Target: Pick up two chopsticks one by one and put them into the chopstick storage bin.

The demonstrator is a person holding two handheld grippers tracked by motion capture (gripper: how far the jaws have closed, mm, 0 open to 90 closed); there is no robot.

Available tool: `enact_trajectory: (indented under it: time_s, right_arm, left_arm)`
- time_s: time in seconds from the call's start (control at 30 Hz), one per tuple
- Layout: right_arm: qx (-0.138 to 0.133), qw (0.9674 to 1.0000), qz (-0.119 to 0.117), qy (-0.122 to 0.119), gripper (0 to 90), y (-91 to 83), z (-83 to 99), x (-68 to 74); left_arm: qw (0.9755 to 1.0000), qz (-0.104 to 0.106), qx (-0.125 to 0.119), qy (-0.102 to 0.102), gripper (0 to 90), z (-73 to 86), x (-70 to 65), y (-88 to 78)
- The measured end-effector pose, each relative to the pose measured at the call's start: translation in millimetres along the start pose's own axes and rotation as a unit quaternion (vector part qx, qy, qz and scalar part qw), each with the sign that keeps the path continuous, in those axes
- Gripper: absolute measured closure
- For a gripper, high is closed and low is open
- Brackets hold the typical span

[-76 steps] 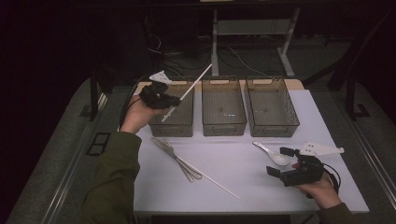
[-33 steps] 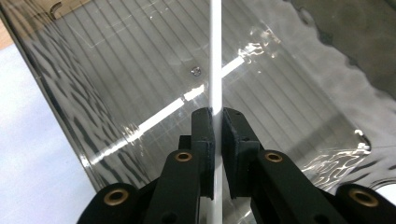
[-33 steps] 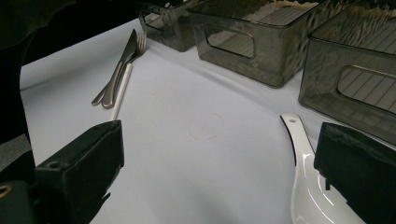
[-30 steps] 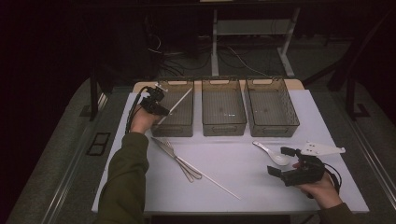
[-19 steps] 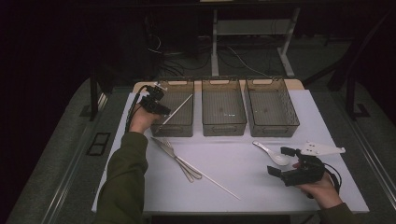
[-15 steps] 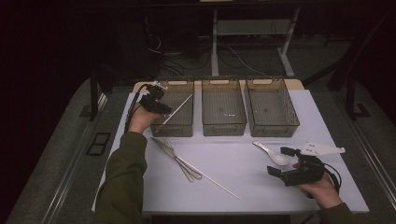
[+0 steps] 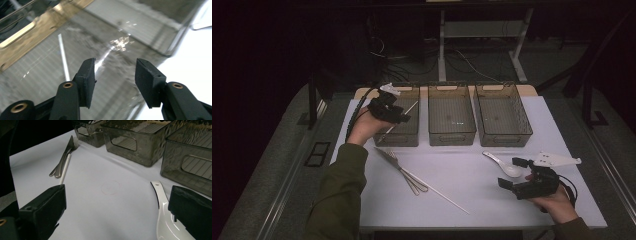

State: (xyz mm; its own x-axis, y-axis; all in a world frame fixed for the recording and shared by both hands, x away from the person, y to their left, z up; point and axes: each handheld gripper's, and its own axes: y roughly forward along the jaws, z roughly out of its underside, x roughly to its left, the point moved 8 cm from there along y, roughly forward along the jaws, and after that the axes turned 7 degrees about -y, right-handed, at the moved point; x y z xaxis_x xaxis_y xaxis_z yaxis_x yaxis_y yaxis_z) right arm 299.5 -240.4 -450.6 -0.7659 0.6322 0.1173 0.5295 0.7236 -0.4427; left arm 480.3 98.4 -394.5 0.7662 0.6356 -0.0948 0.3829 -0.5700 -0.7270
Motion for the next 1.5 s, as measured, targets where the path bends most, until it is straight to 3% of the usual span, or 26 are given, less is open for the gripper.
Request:
enact_trajectory:
  time_s: [0.17, 0.27, 0.33, 0.47, 0.57, 0.6, 0.77, 0.97, 1.17, 1.37, 1.5]
  right_arm:
    - [0.0, 1.0, 0.0, 0.0, 1.5, 0.1, -0.1, 0.0]
    - [-0.001, 1.0, 0.0, 0.0, 1.5, -0.1, -0.2, -0.3]
    - [-0.001, 1.0, 0.0, 0.0, 1.5, -0.1, -0.2, -0.3]
    - [0.0, 1.0, 0.0, 0.001, 1.5, 0.3, -0.2, 0.2]
    - [0.0, 1.0, 0.0, 0.001, 1.5, 0.2, -0.2, 0.1]
    - [0.0, 1.0, 0.0, 0.001, 1.5, 0.1, -0.2, -0.1]
    - [0.0, 1.0, 0.0, 0.002, 1.5, 0.0, 0.0, -0.5]
    - [0.0, 1.0, 0.0, 0.002, 1.5, -0.2, 0.0, -0.7]
    - [0.0, 1.0, 0.0, 0.001, 1.5, -0.1, -0.2, -0.6]
    - [-0.001, 1.0, 0.0, 0.001, 1.5, -0.1, -0.3, -0.6]
    - [-0.001, 1.0, 0.0, 0.001, 1.5, -0.4, -0.3, -0.9]
  left_arm:
    - [0.9992, 0.024, 0.003, 0.033, 45.7, -1.8, -26.5, -3.3]
    - [0.997, 0.04, 0.008, 0.066, 45.7, -0.2, -43.3, -4.6]
    - [0.9931, 0.05, 0.024, 0.103, 45.8, 3.3, -51.1, -5.0]
    - [0.9857, 0.08, 0.041, 0.142, 48.6, 13.6, -72.3, 1.0]
    - [0.9781, 0.09, 0.066, 0.176, 51.5, 24.0, -83.4, 8.2]
    - [0.9772, 0.097, 0.074, 0.174, 53.4, 28.2, -88.3, 9.9]
    - [0.9637, 0.112, 0.111, 0.215, 61.4, 42.5, -101.9, 18.0]
    - [0.9432, 0.127, 0.16, 0.262, 69.1, 61.6, -115.9, 25.3]
    - [0.9285, 0.143, 0.187, 0.287, 70.8, 74.7, -126.9, 30.9]
    - [0.917, 0.164, 0.202, 0.303, 70.0, 82.4, -141.6, 38.3]
    - [0.905, 0.185, 0.213, 0.318, 68.8, 87.4, -156.4, 42.5]
